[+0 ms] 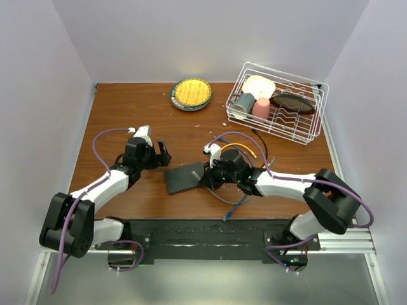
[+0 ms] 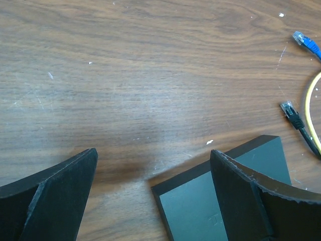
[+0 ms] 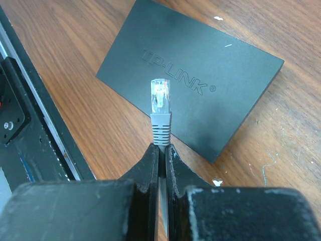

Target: Insert the plug into the switch port

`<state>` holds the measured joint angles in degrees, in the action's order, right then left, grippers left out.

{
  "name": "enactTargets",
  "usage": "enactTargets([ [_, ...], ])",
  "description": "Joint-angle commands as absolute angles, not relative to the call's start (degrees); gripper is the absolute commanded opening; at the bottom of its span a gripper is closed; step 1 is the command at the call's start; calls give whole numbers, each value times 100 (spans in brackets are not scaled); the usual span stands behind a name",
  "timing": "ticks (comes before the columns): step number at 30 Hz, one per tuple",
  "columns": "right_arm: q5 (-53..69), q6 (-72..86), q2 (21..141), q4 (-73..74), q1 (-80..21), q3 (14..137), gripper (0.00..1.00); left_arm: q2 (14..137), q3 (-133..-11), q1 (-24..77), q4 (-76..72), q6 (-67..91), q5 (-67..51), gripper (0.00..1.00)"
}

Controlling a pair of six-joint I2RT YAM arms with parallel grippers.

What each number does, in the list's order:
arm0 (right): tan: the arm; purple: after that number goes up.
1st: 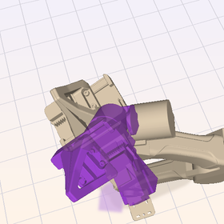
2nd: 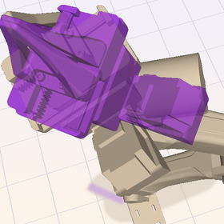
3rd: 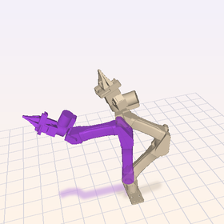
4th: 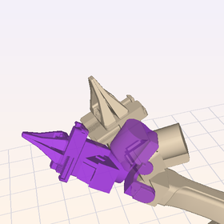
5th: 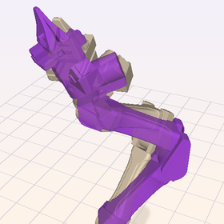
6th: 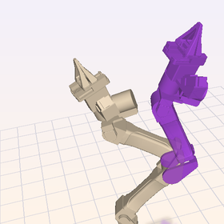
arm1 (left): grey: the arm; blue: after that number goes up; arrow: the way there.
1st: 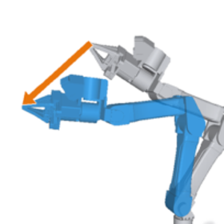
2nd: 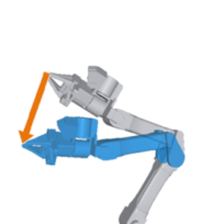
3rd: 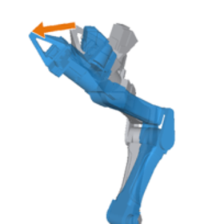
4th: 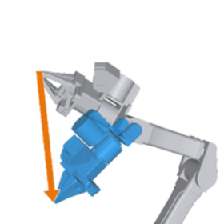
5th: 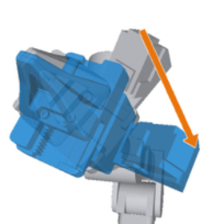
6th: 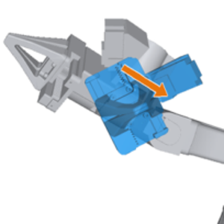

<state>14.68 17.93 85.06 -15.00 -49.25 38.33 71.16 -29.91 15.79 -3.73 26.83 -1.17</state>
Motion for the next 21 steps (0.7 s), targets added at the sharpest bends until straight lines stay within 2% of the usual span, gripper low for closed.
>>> enactTargets([
  [1,1529,1784,8517,-1705,-4975,3841,0,7119,-3120,1582,-650,2549,-9,100],
  [14,1512,1811,8692,-1775,-5010,3911,0,7058,-3182,1573,-826,2443,220,100],
  [21,976,1740,8727,-1696,-5185,3972,0,6961,-3392,1573,-958,2408,307,100],
])
